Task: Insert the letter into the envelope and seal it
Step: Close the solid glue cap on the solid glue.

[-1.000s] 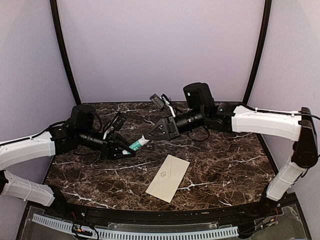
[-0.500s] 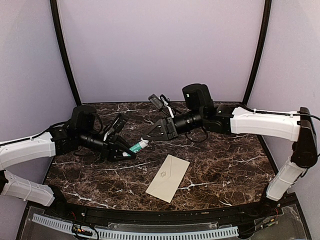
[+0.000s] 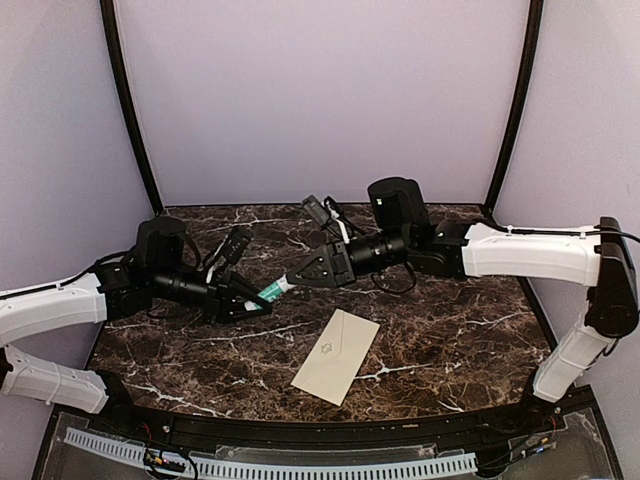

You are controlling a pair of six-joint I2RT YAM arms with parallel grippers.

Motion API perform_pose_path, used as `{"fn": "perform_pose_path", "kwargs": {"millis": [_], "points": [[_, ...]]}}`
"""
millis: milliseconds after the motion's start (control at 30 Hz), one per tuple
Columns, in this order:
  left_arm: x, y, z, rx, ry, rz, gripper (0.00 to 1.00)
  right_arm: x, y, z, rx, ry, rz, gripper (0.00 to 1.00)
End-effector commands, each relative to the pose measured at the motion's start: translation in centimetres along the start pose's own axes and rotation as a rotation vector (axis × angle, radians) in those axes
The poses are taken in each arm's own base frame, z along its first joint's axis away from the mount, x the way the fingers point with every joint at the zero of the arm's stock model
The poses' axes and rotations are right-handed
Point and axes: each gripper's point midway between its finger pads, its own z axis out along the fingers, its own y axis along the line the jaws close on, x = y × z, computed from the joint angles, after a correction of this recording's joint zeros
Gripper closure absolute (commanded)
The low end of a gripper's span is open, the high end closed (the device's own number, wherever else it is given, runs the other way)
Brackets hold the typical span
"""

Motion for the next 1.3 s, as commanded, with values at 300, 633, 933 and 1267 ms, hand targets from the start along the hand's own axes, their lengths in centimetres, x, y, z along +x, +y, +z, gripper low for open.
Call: {"fn": "perform_pose_path", "kwargs": {"millis": [300,633,933,1267], "points": [[-3.6,-2.7,-0.5,0.129,-0.135,0.089,1.0,1.1,2.1,0.8,-0.091,-0.003,0.021,1.0],[-3.3,-2.8,0.1,0.134,-0.08,0.114,1.0,2.5,2.1,1.3,-0.1,0.083,0.032,1.0],[-3.8,-2.7,0.3,0.134,-0.086,0.116,1.0,3.1,2.1,1.6,-0.105,0.102,0.038,1.0],[-4.3,-3.0,0.6,0.167,-0.088,0.118,1.0,3.8,2.5,2.0,-0.13,0.128,0.044,1.0]]}}
